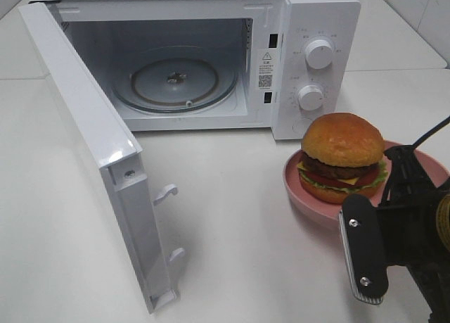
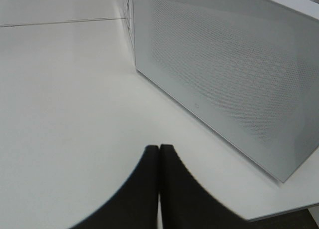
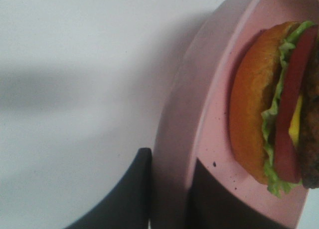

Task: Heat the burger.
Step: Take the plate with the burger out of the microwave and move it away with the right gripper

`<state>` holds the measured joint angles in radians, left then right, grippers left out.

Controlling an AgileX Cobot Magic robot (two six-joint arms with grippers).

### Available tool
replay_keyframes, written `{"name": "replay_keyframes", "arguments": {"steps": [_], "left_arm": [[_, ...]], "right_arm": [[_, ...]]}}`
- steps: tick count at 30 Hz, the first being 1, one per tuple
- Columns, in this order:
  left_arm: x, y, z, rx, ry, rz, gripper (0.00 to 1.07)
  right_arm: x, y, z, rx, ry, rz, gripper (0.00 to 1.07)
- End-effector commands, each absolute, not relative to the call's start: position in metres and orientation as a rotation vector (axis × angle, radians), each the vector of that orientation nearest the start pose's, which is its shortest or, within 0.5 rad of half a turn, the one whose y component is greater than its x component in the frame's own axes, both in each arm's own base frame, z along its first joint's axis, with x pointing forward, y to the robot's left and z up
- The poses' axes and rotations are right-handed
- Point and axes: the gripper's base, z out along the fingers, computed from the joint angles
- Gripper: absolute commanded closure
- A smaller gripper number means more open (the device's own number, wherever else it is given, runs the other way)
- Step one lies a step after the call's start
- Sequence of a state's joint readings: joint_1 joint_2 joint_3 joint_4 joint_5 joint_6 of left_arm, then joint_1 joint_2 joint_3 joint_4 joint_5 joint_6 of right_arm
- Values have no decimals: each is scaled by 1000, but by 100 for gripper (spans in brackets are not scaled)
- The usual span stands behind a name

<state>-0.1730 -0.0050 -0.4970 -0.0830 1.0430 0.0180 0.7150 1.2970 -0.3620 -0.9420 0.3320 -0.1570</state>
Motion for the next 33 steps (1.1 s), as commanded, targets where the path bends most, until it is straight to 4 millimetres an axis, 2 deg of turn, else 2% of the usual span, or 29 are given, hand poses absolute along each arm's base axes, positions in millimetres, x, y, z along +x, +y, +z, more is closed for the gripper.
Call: {"name": "replay_keyframes", "arguments": {"steps": [1,5,6,9,15,18,22,24,27,28,32,33], "left_arm": [[-6,-5,278,196,2005,-197,107],[-6,-5,278,196,2005,-197,107],[-6,-5,278,196,2005,-197,107],[-6,-5,278,196,2005,-197,107],[-6,-5,278,196,2005,-197,107],[-6,-5,278,196,2005,-197,107],[-6,-5,278,196,2005,-197,107],[-6,-5,278,196,2005,-197,107],[-6,-5,278,196,2005,-197,107],[-6,-5,278,196,2005,-197,107],[-6,-5,278,196,2005,-197,107],[-6,-5,278,196,2005,-197,107]], "right_arm": [[154,96,152,-1929,1768,-512,107],[156,90,152,-1842,1857,-517,107],[160,83,152,-1763,1928,-523,107],[165,72,152,-1686,2002,-536,107],[173,59,151,-1589,2065,-499,107],[183,51,147,-1538,2135,-502,107],[192,52,143,-1546,2163,-503,107],[204,55,129,-1593,2224,-511,107],[206,55,125,-1599,2244,-510,107],[211,57,119,-1585,2286,-500,107],[215,58,113,-1518,2349,-480,107],[215,58,112,-1483,2373,-471,104]]}}
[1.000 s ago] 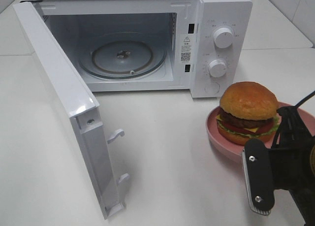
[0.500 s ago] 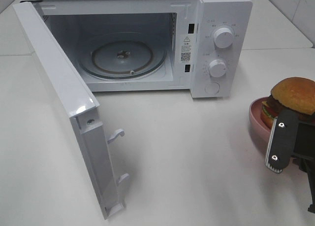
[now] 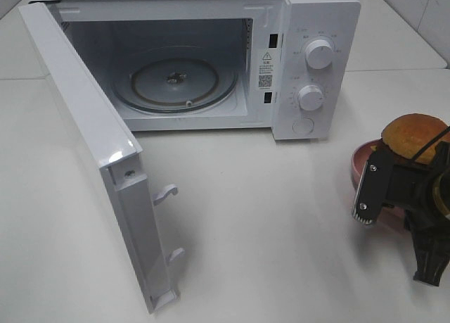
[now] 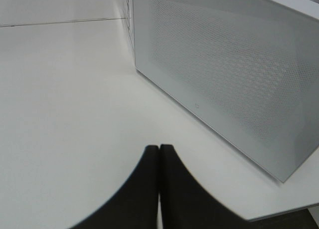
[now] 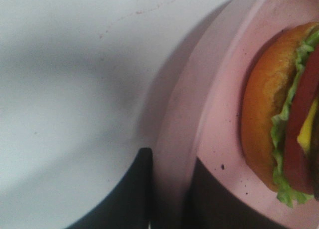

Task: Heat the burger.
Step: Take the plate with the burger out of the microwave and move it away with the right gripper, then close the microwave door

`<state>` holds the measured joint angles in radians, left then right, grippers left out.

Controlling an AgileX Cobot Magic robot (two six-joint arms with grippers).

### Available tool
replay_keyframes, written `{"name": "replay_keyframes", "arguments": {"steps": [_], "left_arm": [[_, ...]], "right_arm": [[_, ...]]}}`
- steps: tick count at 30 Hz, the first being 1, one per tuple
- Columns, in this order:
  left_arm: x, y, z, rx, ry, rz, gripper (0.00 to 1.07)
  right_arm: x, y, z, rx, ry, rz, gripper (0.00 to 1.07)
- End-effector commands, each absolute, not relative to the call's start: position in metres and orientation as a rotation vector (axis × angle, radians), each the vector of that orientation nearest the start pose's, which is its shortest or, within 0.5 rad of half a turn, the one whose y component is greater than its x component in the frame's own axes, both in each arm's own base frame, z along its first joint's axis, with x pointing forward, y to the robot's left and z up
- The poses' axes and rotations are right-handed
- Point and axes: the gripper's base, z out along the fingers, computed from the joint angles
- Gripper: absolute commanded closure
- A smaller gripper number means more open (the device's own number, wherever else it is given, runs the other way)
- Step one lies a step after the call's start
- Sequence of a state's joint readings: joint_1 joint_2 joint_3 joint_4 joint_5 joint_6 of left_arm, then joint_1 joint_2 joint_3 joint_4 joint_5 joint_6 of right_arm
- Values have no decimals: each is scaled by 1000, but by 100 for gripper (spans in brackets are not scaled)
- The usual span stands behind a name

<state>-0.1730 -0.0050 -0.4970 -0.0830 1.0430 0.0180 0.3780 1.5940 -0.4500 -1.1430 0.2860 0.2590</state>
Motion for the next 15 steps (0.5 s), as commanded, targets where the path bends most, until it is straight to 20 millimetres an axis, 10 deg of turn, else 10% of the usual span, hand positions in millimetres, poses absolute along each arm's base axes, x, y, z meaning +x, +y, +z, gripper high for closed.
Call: {"name": "replay_keyframes", "arguments": {"steps": [1,9,15], "left_arm": [[-6,-5,278,196,2005,-197,107],[-6,-5,278,196,2005,-197,107],[-6,-5,278,196,2005,-197,107]], "right_arm": [[215,59,112,-1471,2379,-466,102],[214,60,111,-1382,2432,-428,59],[213,60,117,-1319,2443,-421,52]]}}
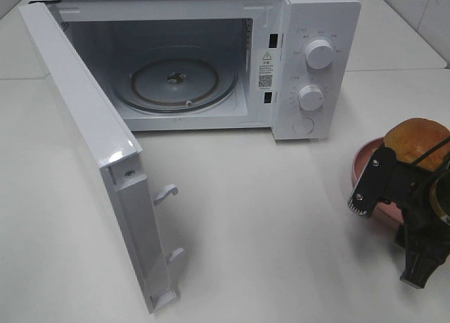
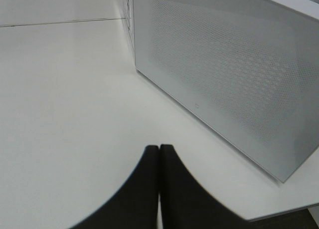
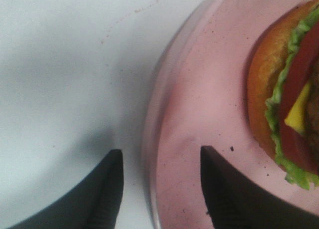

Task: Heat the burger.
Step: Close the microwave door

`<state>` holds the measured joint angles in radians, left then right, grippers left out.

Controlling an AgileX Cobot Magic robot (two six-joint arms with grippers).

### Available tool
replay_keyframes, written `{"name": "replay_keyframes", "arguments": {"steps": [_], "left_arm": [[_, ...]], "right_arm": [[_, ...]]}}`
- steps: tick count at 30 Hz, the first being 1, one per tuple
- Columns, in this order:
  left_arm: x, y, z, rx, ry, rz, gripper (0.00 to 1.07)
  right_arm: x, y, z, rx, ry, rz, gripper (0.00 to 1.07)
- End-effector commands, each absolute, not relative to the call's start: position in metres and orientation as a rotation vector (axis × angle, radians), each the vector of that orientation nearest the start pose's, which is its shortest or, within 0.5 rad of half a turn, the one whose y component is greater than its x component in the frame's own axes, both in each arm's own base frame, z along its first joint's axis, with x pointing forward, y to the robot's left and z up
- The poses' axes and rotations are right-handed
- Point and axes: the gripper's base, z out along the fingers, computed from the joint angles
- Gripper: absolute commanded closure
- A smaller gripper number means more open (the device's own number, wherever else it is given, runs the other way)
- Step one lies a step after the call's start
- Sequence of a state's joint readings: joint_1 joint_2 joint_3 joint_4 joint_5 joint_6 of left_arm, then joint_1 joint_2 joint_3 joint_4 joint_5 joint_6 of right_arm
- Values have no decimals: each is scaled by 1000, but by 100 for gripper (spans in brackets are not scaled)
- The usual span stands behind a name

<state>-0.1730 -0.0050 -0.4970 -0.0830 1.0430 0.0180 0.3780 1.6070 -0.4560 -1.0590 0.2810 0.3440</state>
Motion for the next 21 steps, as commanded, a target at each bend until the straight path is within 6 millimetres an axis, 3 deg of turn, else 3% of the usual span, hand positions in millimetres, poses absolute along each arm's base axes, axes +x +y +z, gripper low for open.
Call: {"name": "replay_keyframes", "arguments": {"steps": [1,10,12,15,17,21], "left_arm": [[-6,-5,278,196,2005,-197,107],[-6,-5,278,196,2005,-197,107],[-6,-5,278,196,2005,-197,107],[-6,-5,278,196,2005,-197,107],[-6,-5,278,196,2005,-197,107],[-6,-5,278,196,2005,-197,107]], "right_arm": [[213,59,119,-1303,2447,-418,52],[208,55,135,-1030,2566,-406,48],[213,55,145,-790,2706,-397,42],[215,55,148,-757,2727,-401,39],[226,59,165,-651,2793,-387,35],[231,63,177,-601,2850,-373,35]]}}
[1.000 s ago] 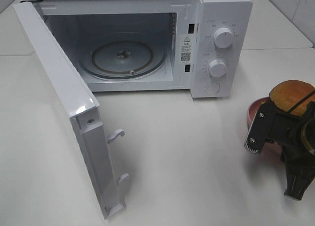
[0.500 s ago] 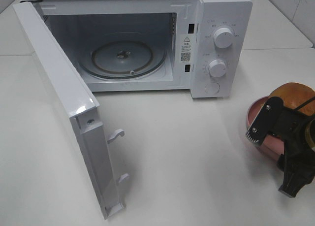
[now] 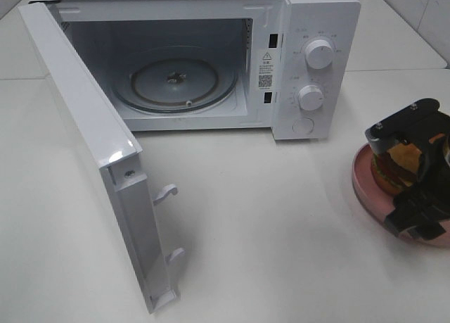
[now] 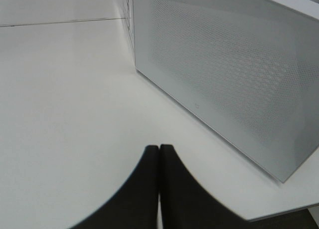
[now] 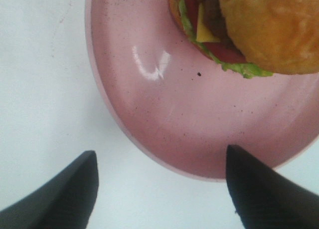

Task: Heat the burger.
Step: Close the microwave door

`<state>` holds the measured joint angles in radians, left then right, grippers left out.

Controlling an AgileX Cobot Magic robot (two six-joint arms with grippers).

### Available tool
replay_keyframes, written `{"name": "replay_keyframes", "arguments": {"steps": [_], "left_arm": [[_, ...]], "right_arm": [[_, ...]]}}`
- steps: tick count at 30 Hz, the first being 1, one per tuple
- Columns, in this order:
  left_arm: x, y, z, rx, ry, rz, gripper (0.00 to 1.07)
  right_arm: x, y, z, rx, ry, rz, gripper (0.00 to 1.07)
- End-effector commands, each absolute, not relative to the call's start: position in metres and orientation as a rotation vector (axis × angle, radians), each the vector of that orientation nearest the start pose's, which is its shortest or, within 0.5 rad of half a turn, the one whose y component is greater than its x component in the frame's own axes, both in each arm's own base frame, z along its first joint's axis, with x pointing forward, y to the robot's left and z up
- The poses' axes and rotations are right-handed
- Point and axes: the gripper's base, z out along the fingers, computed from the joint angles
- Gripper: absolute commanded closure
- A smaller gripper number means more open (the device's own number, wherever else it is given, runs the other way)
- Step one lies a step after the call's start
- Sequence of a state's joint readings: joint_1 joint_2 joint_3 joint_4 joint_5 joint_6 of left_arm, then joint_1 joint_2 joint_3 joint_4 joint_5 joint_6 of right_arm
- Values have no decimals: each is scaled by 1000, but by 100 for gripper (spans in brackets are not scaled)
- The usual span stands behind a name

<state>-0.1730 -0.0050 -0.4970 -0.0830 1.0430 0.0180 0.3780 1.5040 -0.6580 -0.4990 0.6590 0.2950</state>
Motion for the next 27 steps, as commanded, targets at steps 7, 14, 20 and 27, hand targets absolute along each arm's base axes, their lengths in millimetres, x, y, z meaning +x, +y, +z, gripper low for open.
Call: {"name": "replay_keyframes", "arguments": {"steps": [7,14,20,27], "left_arm": [[-6,-5,278,196,2005,-197,107],[-6,-5,278,196,2005,-197,107],[-6,-5,278,196,2005,-197,107],[-6,-5,278,196,2005,-197,107]], "right_arm": [[245,60,201,-351,2951,-218,35],[248,12,210,75,3073,-61,35],[237,1,226,214,3049,-20,35],[197,0,261,136,2946,-28,35]]}}
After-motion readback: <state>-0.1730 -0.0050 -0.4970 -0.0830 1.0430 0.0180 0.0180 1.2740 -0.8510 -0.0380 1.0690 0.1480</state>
